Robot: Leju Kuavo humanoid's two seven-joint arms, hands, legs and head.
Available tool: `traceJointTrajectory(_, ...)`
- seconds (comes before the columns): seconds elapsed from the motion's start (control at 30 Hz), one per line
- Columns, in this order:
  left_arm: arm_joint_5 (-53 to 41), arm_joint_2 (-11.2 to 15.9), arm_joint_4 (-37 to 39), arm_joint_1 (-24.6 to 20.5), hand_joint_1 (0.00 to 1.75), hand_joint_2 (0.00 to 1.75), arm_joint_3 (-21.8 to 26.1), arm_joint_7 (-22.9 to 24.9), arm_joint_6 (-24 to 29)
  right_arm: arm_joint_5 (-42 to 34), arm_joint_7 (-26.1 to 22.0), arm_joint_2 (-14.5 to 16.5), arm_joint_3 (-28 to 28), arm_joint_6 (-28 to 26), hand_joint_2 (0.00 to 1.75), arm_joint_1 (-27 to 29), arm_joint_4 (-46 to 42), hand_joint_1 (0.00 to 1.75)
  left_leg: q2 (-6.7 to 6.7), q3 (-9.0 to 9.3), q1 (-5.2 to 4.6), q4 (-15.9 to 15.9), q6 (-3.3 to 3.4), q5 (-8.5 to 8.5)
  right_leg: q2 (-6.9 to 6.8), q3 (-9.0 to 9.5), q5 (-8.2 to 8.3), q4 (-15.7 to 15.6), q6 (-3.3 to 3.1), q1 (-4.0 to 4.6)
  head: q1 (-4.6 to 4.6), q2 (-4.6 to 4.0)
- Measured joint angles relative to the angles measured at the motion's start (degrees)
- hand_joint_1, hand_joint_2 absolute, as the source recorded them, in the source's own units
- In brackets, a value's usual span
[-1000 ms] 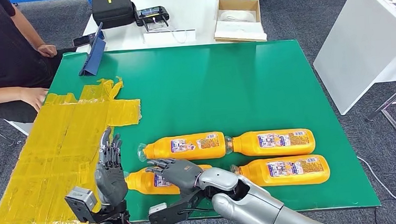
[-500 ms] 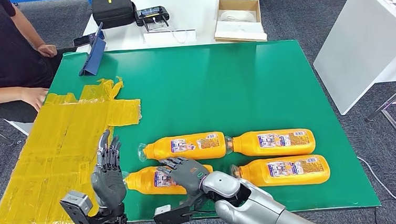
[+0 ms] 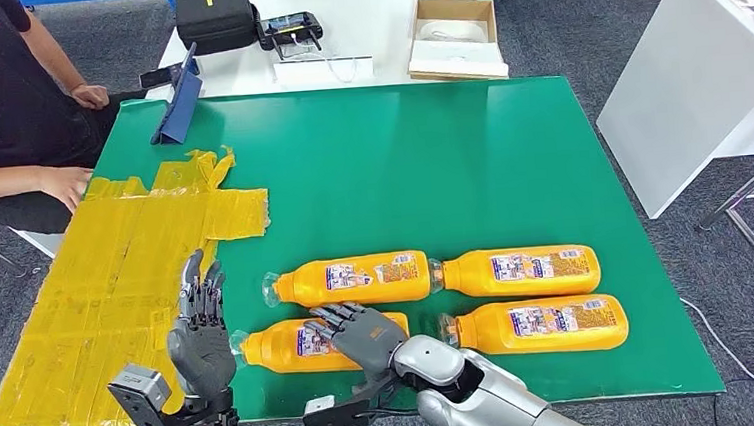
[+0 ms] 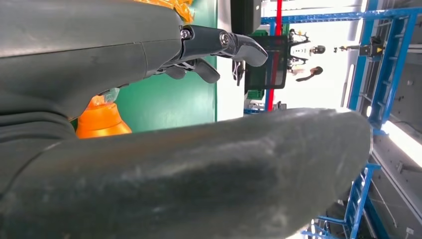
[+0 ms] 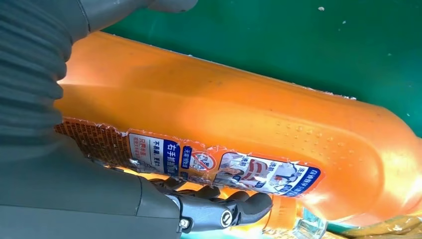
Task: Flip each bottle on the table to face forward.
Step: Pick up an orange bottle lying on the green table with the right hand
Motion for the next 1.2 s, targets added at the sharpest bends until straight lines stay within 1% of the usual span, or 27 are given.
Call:
traceJointTrajectory(0.27,-0.1,-0.2,0.0,0.1,0.0,0.0,0.8,0.0,-0.2,2.8,1.6,-1.2,-1.3,-1.6,1.75,1.9,-0.6,0.0,-0.01,0.1,0.0,0.0,0.0,-0.01,-0.01,0.07,-0.01,0.0,0.0,0.0,0.0,0.0)
traceJointTrajectory(0.37,-0.1,-0.4,0.0,0.2,0.0,0.0,1.1,0.0,-0.4,3.6,2.1,-2.2,-2.2,-2.2,1.75,3.0,-1.7,0.0,-0.02,0.17,-0.01,0.0,0.0,-0.02,-0.02,0.13,-0.01,0.0,0.0,-0.01,-0.01,0.0)
traceJointTrajectory(0.4,-0.1,-0.5,-0.1,0.3,0.0,0.0,1.2,0.0,-0.5,3.8,2.3,-2.7,-2.6,-2.4,1.75,3.6,-2.3,0.12,-0.02,0.19,-0.01,0.0,0.0,-0.02,-0.02,0.15,-0.01,0.0,0.0,-0.01,-0.01,0.0)
traceJointTrajectory(0.5,0.0,-0.5,-0.2,0.4,0.0,0.0,1.4,0.0,-0.7,4.3,3.0,-4.4,-3.9,-2.8,1.75,5.6,-4.0,1.43,-0.02,0.3,-0.02,0.0,0.0,-0.06,-0.02,0.25,-0.02,0.0,0.0,-0.02,0.0,0.0)
traceJointTrajectory(0.53,0.0,-0.5,-0.2,0.4,0.0,0.0,1.5,0.0,-0.8,4.3,3.1,-4.8,-4.3,-2.8,1.75,6.2,-4.4,1.74,-0.02,0.34,-0.02,0.0,0.0,-0.08,-0.02,0.28,-0.03,-0.1,-0.01,-0.02,-0.01,0.0)
traceJointTrajectory(0.8,0.1,-0.9,-0.2,0.4,0.0,0.0,1.9,0.0,-1.1,4.2,3.5,-6.6,-7.4,-2.8,1.75,9.3,-6.1,1.75,-0.04,1.02,-0.02,0.0,0.01,-0.38,-0.01,0.33,-0.36,-0.1,-0.03,-0.02,-0.01,0.0)
traceJointTrajectory(1.2,0.1,-1.0,-0.2,0.3,0.0,0.0,1.9,0.0,-1.1,4.4,3.5,-7.2,-8.9,-2.7,1.75,10.7,-7.4,1.75,-0.04,1.32,-0.03,0.0,0.08,-0.49,-0.01,0.67,-0.47,-0.1,0.09,-0.04,-0.01,0.0)
